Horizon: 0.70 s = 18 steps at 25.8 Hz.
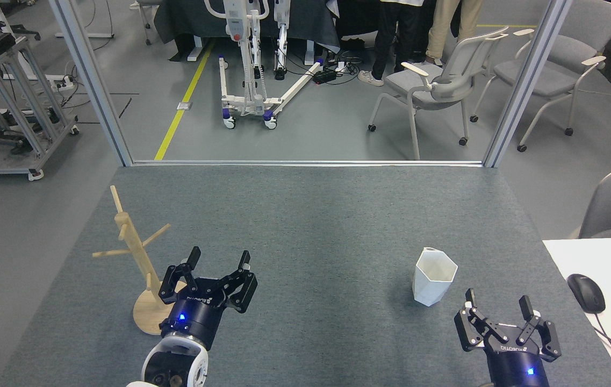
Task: Hang cup on storage rack
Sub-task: 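Move the right gripper toward the white paper cup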
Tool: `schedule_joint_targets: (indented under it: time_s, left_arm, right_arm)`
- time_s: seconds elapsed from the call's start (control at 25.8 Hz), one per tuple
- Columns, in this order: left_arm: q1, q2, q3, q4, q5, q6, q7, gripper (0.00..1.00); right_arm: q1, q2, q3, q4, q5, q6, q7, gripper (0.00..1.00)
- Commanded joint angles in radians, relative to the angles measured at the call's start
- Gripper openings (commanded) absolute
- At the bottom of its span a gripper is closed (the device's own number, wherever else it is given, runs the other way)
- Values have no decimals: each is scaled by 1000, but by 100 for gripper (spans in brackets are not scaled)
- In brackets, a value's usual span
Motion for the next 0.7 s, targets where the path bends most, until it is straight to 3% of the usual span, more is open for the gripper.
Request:
schedule_joint_targets:
  time_s: [0.0, 0.12, 0.5, 0.66]
  left_arm:
    - [-1, 0, 0, 0, 3, -1, 5, 100]
    - [-4, 7, 0, -9, 32, -2, 14, 100]
    - [1, -1, -1, -34, 38, -1, 12, 100]
    - [1, 0, -1, -34, 40, 1, 0, 100]
  right_arm:
    - [-56, -32, 28, 54, -2, -27, 0, 100]
    - [-93, -26, 49, 71, -5, -13, 0, 100]
    - [-95, -34, 40, 71, -31, -10, 1, 100]
    - [-87, -68, 26, 89, -59, -16, 3, 100]
